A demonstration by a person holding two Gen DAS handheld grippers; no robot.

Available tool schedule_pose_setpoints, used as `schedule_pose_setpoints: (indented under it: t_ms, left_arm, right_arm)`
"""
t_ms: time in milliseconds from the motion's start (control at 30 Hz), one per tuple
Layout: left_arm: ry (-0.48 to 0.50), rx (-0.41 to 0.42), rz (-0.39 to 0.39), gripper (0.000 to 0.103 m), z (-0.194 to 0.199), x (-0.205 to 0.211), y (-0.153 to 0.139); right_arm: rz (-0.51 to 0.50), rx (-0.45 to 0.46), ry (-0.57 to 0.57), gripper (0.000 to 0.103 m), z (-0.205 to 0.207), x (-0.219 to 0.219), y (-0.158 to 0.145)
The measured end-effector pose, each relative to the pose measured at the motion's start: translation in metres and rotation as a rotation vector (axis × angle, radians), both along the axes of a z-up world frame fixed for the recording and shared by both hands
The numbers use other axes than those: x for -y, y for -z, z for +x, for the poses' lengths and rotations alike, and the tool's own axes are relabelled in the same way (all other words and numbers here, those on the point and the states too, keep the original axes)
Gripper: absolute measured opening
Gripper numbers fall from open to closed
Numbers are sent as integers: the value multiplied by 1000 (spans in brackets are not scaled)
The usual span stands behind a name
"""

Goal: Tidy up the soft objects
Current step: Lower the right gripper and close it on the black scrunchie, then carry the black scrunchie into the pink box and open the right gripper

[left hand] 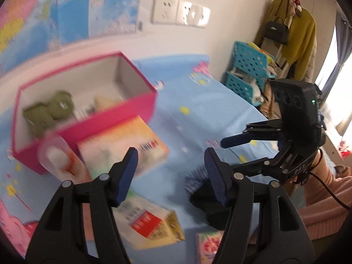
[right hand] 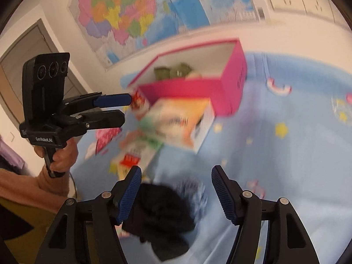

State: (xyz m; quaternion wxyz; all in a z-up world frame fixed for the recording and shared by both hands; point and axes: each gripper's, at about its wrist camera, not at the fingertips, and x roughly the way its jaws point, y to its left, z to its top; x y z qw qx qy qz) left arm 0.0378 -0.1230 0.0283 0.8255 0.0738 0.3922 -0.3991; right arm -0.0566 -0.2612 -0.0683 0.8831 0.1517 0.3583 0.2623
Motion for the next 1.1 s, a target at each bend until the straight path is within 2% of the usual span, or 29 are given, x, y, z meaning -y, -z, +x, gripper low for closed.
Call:
schedule_pose_setpoints:
  t_ms: [100, 233, 367, 400, 500, 567, 600, 733, 933, 967, 1000, 1067, 1100]
  left_arm:
    - [9, -51, -1, 64, -7, 2, 16]
    - [17, -107, -6, 64, -16, 1, 32]
    - [24, -130, -10, 64, -21, -2, 40]
    - [28, -138, -11, 64, -22, -3, 41]
    - [46, -160, -8, 64, -27, -2, 50]
    - [63, -169, -2, 64, -30, -1, 54]
    - [76, -174, 4, 64, -33, 1, 56]
    - [127, -176, 24, 64, -45, 9, 62]
    - [176, -193, 30, 64, -53, 22, 70]
    - [163, -184, 19, 62, -53, 23, 69]
    - [156, -175, 12, 50, -53, 23, 68]
    - [159, -176, 18, 35, -53, 24, 66]
    - [156, -170, 11, 36, -54, 24, 64]
  right_arm:
    - [28, -56, -6, 73, -4, -5, 18]
    - [45, -72, -23, 73, -13, -12, 26]
    - [-5, -66, -14, 72, -15, -20, 29]
    - [-9, -68, -14, 69, -15, -21, 30]
    - [-34, -65, -4, 41, -16, -23, 30]
    - [-49, -52, 4, 34, -18, -24, 29]
    - [-50, -49, 2, 27, -19, -24, 29]
    - [-48, -12, 12, 16, -25, -24, 20]
    - [-8, 44, 10, 10, -33, -25, 2]
    - [-6, 55, 14, 10, -34, -26, -2]
    - [-8, 65, 22, 9, -35, -27, -6]
    - [-1, 80, 33, 9, -36, -28, -12]
    - [5, 87, 38, 8, -37, -27, -15]
